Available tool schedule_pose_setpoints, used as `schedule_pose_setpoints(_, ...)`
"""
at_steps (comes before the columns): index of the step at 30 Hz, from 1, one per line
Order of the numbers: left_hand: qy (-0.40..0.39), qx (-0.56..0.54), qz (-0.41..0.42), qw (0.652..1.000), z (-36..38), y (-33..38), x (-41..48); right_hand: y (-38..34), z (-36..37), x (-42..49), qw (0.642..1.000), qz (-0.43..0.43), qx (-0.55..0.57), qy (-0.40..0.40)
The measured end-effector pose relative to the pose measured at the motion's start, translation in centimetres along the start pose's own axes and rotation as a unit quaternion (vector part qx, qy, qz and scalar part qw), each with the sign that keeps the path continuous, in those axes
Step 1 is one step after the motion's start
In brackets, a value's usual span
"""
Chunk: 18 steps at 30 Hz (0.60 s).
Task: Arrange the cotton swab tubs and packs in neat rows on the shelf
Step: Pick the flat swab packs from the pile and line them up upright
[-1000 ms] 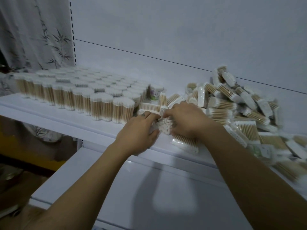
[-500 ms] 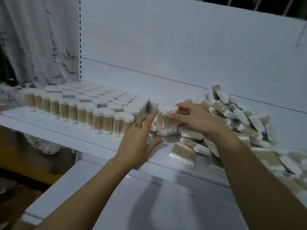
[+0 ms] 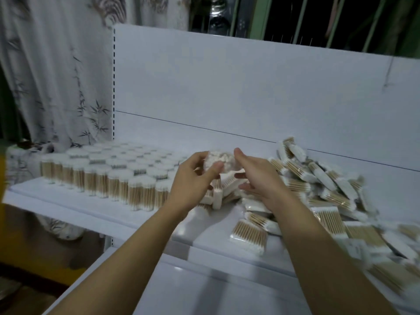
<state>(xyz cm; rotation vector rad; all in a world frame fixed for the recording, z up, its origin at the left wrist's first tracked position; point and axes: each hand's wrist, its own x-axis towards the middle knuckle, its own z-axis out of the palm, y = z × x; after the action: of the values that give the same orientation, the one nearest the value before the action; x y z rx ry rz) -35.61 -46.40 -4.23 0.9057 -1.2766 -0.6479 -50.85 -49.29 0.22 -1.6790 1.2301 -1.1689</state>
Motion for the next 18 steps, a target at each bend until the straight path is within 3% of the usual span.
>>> schedule_pose_setpoints(4,0.009,-0.038,-0.092,0.995,-0.6,1.4,1.6,-0.1,-0.1,-0.7,0.984,-0.151,-0.091,0.017)
schedule_pose_setpoints(6,0.014,-0.041,-0.117,0.992,-0.9,1.9,2.2,-0.4,0.3,-1.2,0.975,-0.178,-0.129,0.009)
schedule_pose_setpoints(11,0.002,-0.013,-0.11,0.994,-1.7,2.3,3.4,-0.1,1.1,-0.2,0.98,-0.16,-0.093,0.067)
schedule_pose_setpoints(18,-0.106,0.008,-0.062,0.992,-3.2,2.2,5.8,-0.9,1.6,1.3,0.994,-0.08,0.076,0.023)
